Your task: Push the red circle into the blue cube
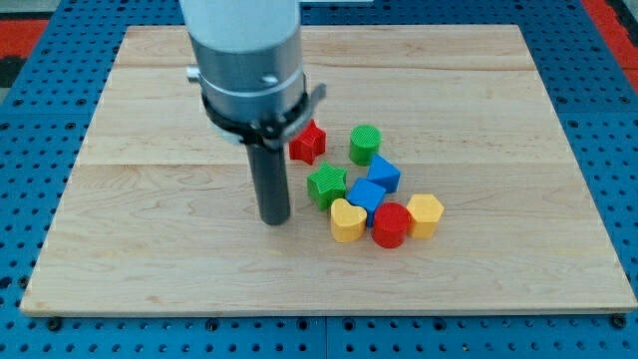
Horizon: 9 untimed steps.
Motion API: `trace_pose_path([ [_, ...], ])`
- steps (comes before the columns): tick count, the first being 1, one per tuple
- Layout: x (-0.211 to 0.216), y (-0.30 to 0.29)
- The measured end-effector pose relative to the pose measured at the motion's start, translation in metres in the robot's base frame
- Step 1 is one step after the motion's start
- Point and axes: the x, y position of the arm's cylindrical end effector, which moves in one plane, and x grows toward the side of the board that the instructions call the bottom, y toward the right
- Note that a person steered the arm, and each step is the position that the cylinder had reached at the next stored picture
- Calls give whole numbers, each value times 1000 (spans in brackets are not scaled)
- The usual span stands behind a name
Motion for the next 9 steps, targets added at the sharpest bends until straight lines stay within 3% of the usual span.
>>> trace_pose_path([
  [3,-87,-7],
  [4,4,-44],
  [5,90,-43],
  [7,70,86],
  [9,30,118],
])
